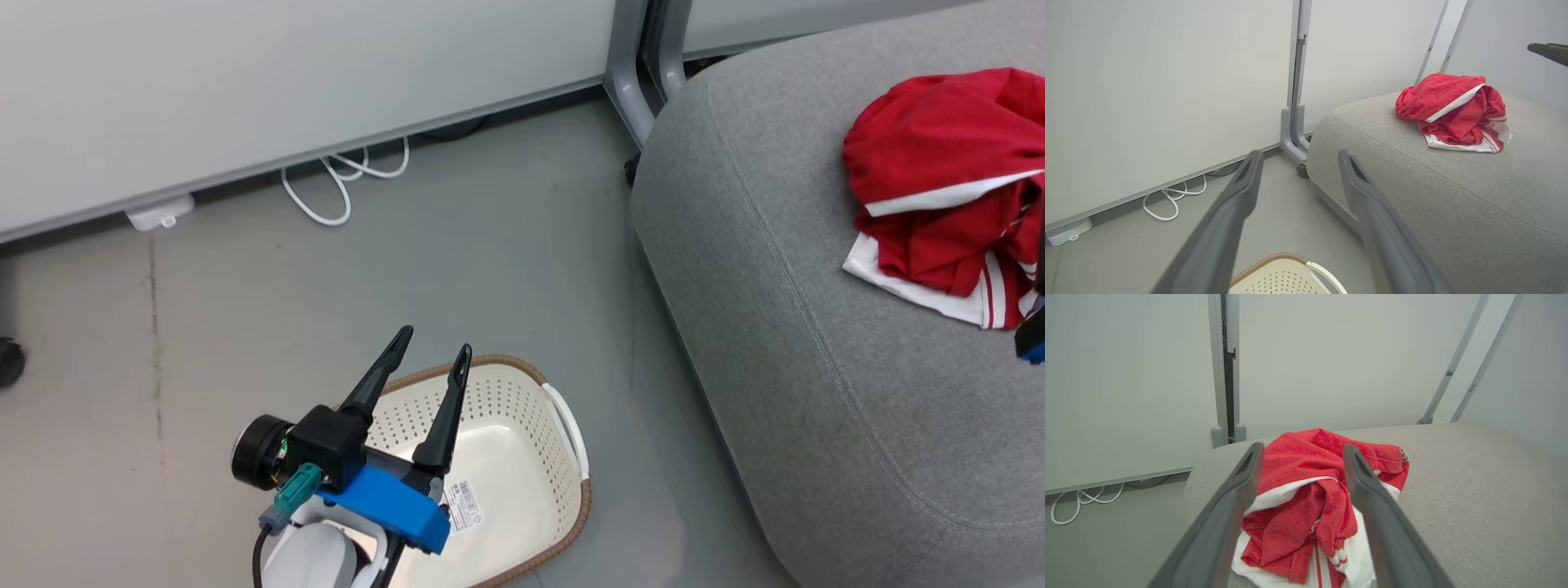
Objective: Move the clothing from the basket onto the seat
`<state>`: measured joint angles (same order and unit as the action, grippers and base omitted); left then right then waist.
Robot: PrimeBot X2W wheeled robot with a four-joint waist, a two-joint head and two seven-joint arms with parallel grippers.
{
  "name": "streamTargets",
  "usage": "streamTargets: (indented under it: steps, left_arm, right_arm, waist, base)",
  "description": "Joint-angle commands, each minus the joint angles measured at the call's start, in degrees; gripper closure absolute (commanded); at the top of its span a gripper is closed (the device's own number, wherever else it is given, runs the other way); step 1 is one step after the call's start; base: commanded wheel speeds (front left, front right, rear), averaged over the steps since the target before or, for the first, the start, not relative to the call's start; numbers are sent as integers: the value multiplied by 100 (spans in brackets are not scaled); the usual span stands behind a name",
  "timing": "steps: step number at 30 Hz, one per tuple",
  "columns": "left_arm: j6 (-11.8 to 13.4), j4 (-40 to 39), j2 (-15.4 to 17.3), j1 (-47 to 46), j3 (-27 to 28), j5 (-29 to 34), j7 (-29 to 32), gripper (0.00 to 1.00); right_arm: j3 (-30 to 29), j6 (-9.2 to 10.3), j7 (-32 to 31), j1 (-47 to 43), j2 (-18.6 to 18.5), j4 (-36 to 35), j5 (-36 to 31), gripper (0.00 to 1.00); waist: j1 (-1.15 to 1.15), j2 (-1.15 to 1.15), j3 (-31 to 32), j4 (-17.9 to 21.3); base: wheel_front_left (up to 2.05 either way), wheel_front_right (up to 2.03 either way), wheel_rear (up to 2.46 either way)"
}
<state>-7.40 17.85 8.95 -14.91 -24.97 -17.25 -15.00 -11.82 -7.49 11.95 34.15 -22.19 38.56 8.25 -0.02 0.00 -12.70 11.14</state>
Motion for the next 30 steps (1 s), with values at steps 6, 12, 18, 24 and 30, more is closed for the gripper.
streamTargets:
  steps: [6, 12, 18, 24, 30]
  left_arm:
    - [-12, -5, -147, 561, 388, 58, -26, 0]
    - [-12, -23, -260, 909, 751, 125, -27, 0]
    - [-12, -13, -342, 1181, 1125, 176, -26, 0]
    - [-12, 37, -407, 1324, 1459, 200, -26, 0]
    - [-12, 144, -454, 1402, 1813, 223, -26, 0]
  right_arm:
    - [149, -1, -262, -1101, 523, -1286, 217, 0]
    - [314, -1, -524, -2085, 922, -2330, -147, 0]
    - [517, -1, -634, -2879, 1441, -2908, -407, 0]
    - [653, -1, -545, -3312, 1714, -3093, -392, 0]
    - [827, -1, -518, -3557, 1856, -3106, -402, 0]
  waist:
    - [2, 0, 716, -392]
    - [2, 0, 995, -686]
    - [2, 0, 1202, -977]
    - [2, 0, 1297, -1161]
    - [2, 0, 1387, -1260]
  base:
    - [0, 0, 0]
    - [0, 0, 0]
    - [0, 0, 0]
    - [0, 0, 0]
    - [0, 0, 0]
